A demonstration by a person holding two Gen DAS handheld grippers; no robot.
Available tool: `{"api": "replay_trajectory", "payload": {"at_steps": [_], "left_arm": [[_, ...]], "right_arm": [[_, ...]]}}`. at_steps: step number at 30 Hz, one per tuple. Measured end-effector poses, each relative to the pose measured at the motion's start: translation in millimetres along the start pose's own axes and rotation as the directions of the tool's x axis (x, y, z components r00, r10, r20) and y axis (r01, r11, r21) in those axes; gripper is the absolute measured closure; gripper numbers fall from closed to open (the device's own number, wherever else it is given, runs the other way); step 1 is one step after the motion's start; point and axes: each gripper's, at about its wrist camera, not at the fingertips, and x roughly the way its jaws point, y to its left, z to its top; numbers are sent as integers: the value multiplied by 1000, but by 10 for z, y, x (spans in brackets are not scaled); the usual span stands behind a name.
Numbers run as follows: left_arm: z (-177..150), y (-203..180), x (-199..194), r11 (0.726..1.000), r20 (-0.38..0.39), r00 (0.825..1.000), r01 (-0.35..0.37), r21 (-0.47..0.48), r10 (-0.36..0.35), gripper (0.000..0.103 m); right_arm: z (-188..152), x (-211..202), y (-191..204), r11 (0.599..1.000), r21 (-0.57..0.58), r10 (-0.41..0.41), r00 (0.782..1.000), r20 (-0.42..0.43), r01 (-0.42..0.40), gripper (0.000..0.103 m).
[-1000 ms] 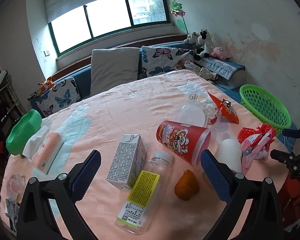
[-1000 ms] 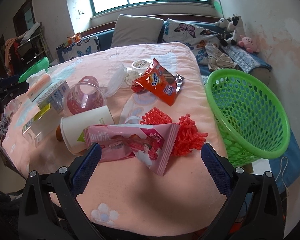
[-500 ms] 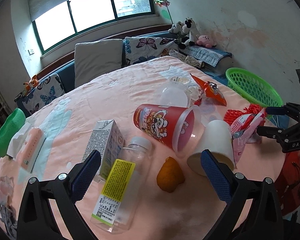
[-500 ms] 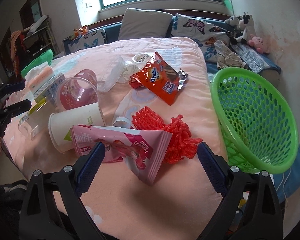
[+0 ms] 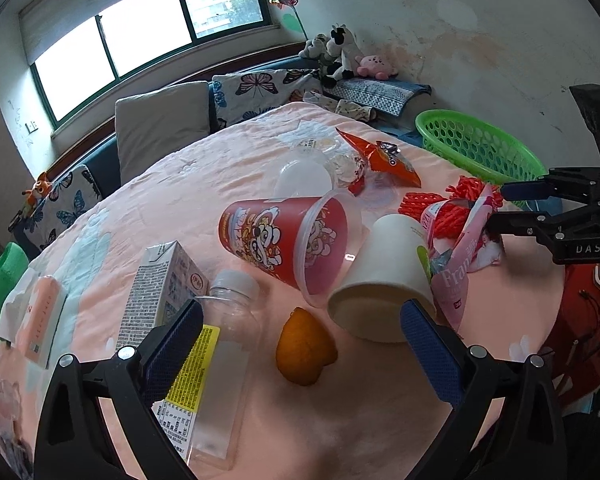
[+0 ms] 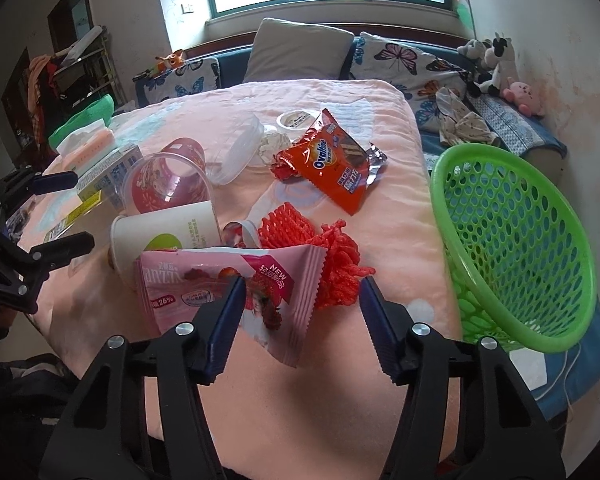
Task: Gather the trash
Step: 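Grasp the pink snack wrapper with the right tool while the left tool grasps the white paper cup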
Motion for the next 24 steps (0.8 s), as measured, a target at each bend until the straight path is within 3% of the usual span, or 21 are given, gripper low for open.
{"api": "replay_trajectory", "payload": {"at_steps": [2, 6, 10, 13, 19, 24], "left_arm": [[1, -37, 18, 1000, -2, 1000, 8, 12, -8, 8], [10, -73, 35, 999, -10, 999, 35, 17, -35, 12], [12, -79, 90, 996, -36, 996, 86, -6, -86, 27], [10, -104, 124, 990, -53, 988, 140, -32, -142, 33], [31, -200, 190, 967, -72, 967, 239, -87, -245, 37], [52, -298, 224, 973, -67, 971, 224, -65, -228, 39]], "right_arm": [[-12, -16, 11, 1000, -6, 4, 1000, 0, -4, 50], [-45, -60, 21, 999, -18, 30, 1000, 1, -30, 50], [-36, -132, 9, 999, -30, 28, 999, 21, -27, 35], [-21, -200, -4, 998, -53, 32, 999, 29, -31, 26], [-46, -243, -27, 994, -108, 19, 1000, 15, -17, 21], [-71, -253, -52, 992, -128, 11, 1000, 12, -9, 20]]}}
